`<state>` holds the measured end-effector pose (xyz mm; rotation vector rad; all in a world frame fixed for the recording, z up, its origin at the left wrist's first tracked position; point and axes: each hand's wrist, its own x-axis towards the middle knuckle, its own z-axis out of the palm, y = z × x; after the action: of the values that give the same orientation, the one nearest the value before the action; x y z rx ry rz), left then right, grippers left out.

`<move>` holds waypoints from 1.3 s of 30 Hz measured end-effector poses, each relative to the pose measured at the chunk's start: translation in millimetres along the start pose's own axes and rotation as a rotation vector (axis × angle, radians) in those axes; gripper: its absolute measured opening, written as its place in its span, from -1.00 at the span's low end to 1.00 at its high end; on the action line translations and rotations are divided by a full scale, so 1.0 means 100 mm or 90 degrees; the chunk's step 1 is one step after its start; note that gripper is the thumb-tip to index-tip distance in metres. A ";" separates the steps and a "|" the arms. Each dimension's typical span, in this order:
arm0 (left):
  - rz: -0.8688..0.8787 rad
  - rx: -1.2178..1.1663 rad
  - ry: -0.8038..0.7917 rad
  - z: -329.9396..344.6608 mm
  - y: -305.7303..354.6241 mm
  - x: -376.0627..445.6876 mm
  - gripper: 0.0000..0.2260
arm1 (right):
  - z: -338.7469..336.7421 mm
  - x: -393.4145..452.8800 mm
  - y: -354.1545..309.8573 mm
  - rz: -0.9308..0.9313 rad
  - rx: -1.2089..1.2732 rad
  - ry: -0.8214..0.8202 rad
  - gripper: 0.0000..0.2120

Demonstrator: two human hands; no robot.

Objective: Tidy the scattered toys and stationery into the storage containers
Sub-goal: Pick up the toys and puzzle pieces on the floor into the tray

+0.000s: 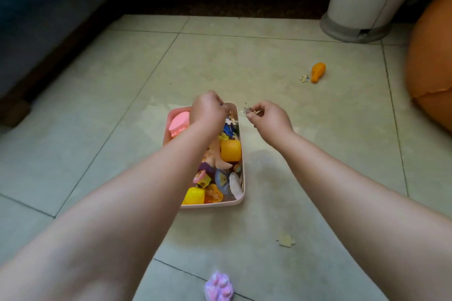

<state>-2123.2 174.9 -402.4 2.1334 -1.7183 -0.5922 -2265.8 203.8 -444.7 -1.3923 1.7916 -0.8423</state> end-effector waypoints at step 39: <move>0.253 0.313 -0.350 1.53 0.63 0.24 -0.08 | -0.87 1.90 1.45 -0.117 -0.455 0.014 -0.61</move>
<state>-2250.1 137.6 -504.0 1.9207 -2.7489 -0.7423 -2446.6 54.6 -544.6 -2.0170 2.1077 -0.2925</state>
